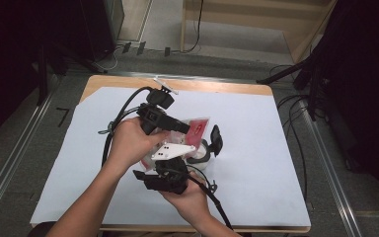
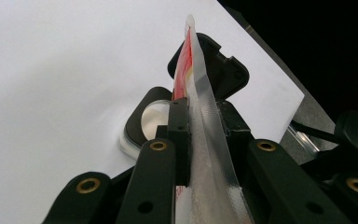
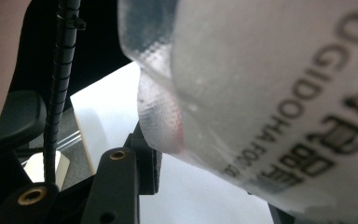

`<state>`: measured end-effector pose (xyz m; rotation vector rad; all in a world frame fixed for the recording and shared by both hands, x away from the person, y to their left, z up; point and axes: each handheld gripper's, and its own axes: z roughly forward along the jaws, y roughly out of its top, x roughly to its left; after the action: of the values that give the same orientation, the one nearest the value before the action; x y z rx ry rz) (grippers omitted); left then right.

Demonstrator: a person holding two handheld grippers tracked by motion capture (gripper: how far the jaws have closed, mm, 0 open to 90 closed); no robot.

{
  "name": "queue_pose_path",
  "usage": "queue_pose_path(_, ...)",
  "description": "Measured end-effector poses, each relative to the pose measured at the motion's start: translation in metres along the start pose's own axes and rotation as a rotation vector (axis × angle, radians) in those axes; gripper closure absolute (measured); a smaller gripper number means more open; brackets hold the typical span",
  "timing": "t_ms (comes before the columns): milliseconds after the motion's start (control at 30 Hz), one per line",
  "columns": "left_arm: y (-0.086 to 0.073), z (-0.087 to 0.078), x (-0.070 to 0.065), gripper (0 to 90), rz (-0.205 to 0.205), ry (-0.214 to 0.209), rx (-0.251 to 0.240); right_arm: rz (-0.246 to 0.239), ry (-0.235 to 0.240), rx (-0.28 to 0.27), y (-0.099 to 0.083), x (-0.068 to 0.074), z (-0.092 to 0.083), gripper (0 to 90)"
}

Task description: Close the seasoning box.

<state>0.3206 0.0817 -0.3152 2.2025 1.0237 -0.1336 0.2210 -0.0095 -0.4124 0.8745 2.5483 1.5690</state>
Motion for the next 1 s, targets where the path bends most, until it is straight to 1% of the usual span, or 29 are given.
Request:
queue_pose_path(167,0.0003,0.0007,-0.0007,79.0,0.003,-0.001,-0.002,0.013,-0.001,-0.011,-0.0010,-0.0004,-0.0004,58.0)
queue_pose_path(267,0.0001,0.0020,0.0006,79.0,-0.007,-0.007,-0.003,0.019,-0.002,-0.010,-0.0013,-0.0005,0.0000,58.0)
queue_pose_path(400,-0.0001,0.0017,0.0005,78.8,-0.006,-0.008,-0.009,0.021,-0.004,-0.010,-0.0013,-0.0005,0.0003,57.9)
queue_pose_path(733,-0.0001,0.0019,-0.0005,78.4,-0.002,-0.011,-0.007,0.014,-0.007,-0.011,-0.0018,-0.0004,0.0005,57.8)
queue_pose_path(867,-0.0004,0.0016,-0.0020,78.8,0.005,-0.008,-0.005,-0.003,-0.021,-0.008,-0.0025,0.0009,0.0009,57.6)
queue_pose_path(967,-0.0004,0.0017,-0.0021,78.8,0.007,-0.007,-0.007,-0.005,-0.020,-0.007,-0.0026,0.0010,0.0009,57.6)
queue_pose_path(1000,-0.0006,0.0019,-0.0028,78.9,0.000,-0.005,-0.012,-0.006,-0.019,-0.007,-0.0026,0.0009,0.0009,57.5)
